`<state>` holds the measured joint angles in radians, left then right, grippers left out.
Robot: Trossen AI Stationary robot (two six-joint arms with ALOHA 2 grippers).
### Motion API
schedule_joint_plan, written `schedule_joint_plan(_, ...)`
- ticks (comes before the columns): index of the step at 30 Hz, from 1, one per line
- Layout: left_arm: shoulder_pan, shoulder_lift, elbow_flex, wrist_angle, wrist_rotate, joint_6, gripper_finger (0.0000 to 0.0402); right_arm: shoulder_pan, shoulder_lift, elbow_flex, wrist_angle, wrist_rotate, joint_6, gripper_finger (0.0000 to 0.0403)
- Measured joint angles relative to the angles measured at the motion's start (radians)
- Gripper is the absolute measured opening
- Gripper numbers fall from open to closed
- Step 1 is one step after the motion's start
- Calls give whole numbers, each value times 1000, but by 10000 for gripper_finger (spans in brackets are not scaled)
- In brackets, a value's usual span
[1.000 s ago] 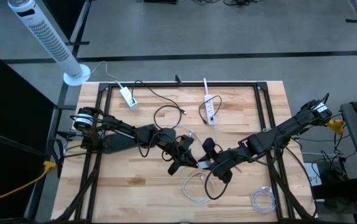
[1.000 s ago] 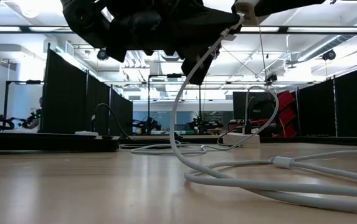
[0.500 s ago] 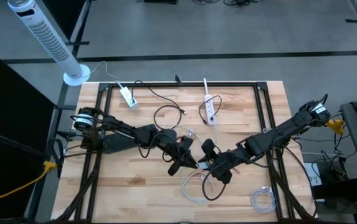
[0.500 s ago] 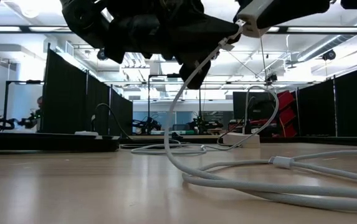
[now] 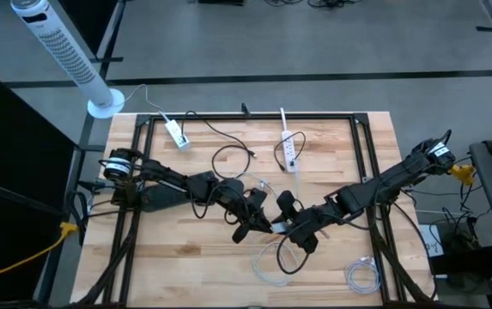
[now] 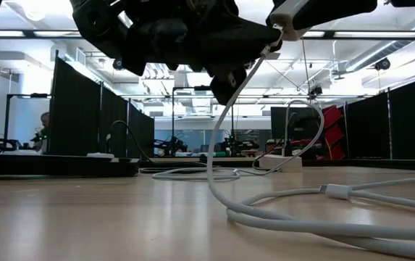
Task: Insert USB
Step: Insert the left white USB cable into the white charger adapter
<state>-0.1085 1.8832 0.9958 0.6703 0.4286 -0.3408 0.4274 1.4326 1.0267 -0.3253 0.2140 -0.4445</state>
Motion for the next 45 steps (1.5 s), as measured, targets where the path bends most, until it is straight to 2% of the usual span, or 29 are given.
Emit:
schedule_joint_plan(17, 1, 1, 2, -2, 2, -11, 17, 1, -4, 25, -52, -44, 24, 141)
schedule_joint_plan(21, 2, 1, 4, -9, 30, -18, 17, -20, -2, 42, -80, -116, 22, 141)
schedule_joint_plan(27, 3, 1, 4, -20, 34, -19, 17, -42, 5, 45, -94, -151, 8, 141)
schedule_joint_plan(45, 0, 63, 75, -35, 79, -15, 17, -68, 6, 45, -161, -162, -12, 141)
